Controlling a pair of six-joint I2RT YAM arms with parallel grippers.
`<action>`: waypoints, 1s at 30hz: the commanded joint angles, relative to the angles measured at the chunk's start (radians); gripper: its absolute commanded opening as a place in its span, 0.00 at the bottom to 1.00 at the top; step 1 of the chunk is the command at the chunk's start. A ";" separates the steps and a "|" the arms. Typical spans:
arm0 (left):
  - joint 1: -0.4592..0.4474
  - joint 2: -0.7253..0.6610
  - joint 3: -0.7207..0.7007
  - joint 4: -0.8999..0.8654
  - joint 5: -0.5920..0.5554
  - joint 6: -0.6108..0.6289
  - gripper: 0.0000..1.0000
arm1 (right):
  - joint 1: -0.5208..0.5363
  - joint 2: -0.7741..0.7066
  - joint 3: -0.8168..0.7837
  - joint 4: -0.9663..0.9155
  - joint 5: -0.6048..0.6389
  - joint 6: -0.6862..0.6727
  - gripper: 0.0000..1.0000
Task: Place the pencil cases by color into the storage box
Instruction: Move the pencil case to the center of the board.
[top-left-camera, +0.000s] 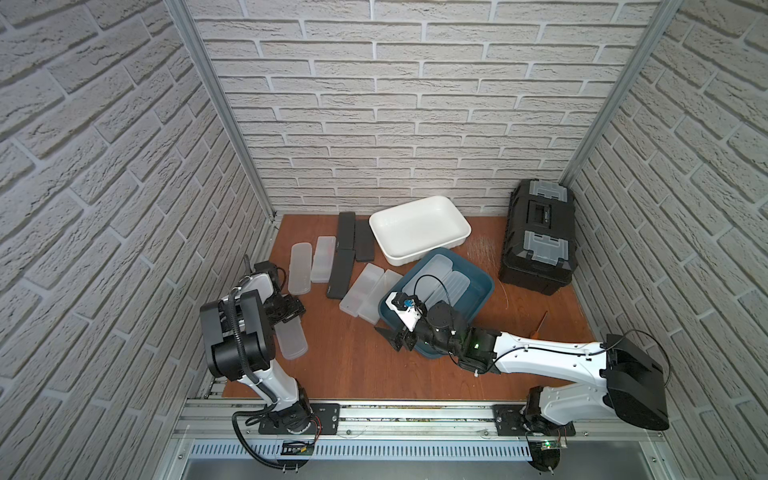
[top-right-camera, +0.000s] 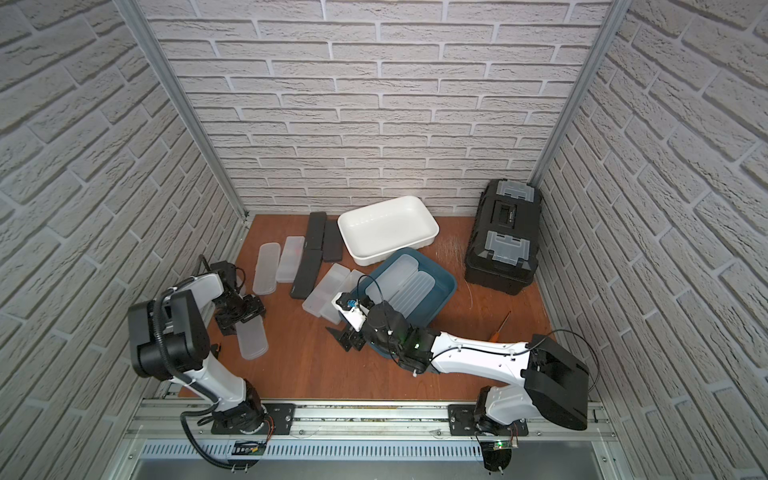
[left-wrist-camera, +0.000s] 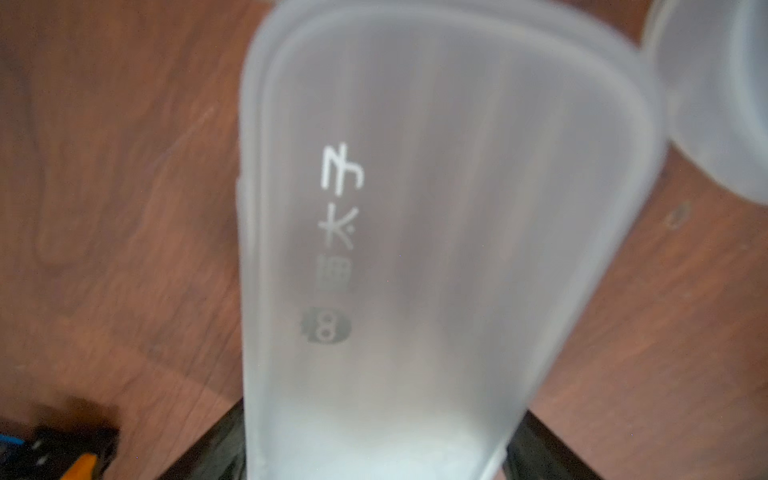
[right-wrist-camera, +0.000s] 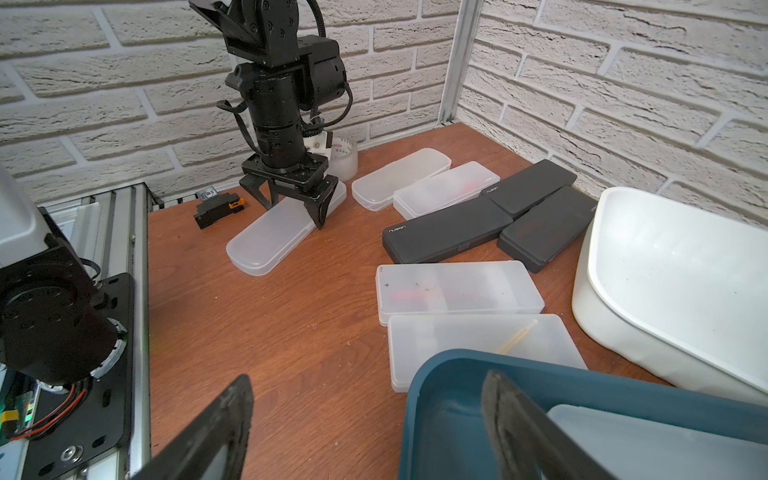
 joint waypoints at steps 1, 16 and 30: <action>-0.025 0.019 -0.010 0.029 0.005 0.001 0.81 | 0.004 -0.023 -0.012 0.036 0.020 -0.013 0.87; -0.282 -0.116 -0.084 0.027 0.012 -0.099 0.70 | 0.003 -0.011 -0.002 0.026 0.022 -0.010 0.87; -0.471 -0.037 -0.053 0.023 -0.067 -0.062 0.79 | 0.002 -0.021 0.001 0.017 0.020 -0.014 0.87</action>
